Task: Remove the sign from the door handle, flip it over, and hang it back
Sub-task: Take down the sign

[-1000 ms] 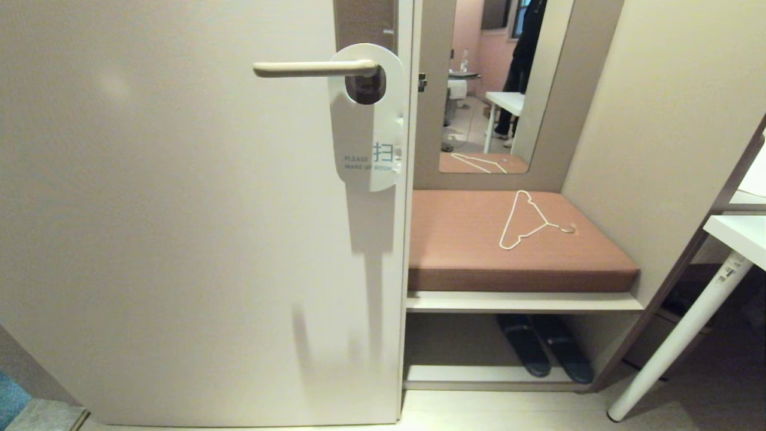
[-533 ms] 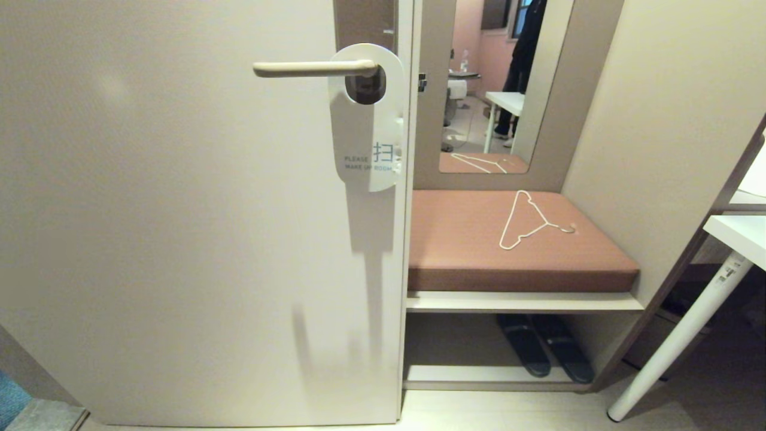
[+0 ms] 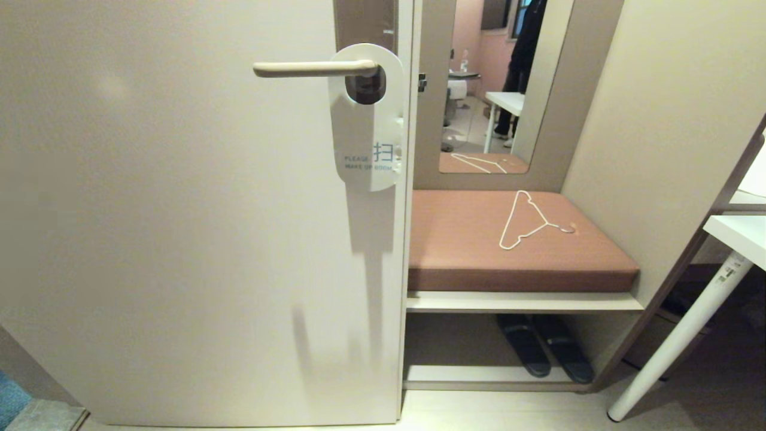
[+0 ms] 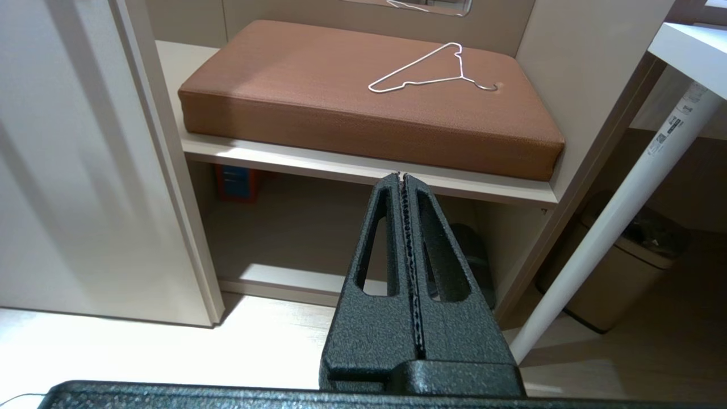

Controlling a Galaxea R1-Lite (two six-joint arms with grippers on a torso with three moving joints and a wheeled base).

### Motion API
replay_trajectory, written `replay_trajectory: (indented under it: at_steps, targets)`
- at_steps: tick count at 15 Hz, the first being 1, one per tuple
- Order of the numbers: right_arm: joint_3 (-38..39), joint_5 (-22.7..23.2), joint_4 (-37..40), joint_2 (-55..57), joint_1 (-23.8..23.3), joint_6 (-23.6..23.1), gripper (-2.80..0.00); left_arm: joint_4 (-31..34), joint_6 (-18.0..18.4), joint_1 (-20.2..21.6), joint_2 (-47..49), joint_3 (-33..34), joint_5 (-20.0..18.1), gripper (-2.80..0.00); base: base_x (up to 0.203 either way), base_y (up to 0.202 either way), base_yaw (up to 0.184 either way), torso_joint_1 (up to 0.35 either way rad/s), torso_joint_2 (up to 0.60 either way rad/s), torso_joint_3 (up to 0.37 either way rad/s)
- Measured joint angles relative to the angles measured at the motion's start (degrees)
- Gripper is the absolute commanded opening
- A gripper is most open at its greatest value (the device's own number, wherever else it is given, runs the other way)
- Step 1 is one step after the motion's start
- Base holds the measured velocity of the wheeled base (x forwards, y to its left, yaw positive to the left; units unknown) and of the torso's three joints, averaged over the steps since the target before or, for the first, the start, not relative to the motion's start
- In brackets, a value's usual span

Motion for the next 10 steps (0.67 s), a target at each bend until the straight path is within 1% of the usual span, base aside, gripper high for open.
replay_trajectory:
  at_steps: [3,5,10]
  targets:
    - [0.0,-0.02,0.01,0.0,0.0,0.01,-2.8,0.07,-0.04,0.05,0.0,0.0,0.0,-2.8,0.0,0.0,0.0,0.0,0.0,0.0]
    - [0.0,0.0,0.09,0.0,0.0,-0.01,-2.8,0.0,-0.02,0.0,0.0,0.0,-0.03,-2.8,-0.001,0.08,-0.006,0.003,0.0,0.001]
    - [0.0,-0.02,0.04,0.0,0.0,-0.01,-2.8,0.0,-0.01,0.03,0.0,0.0,0.0,-2.8,0.0,0.188,-0.001,0.006,0.0,0.003]
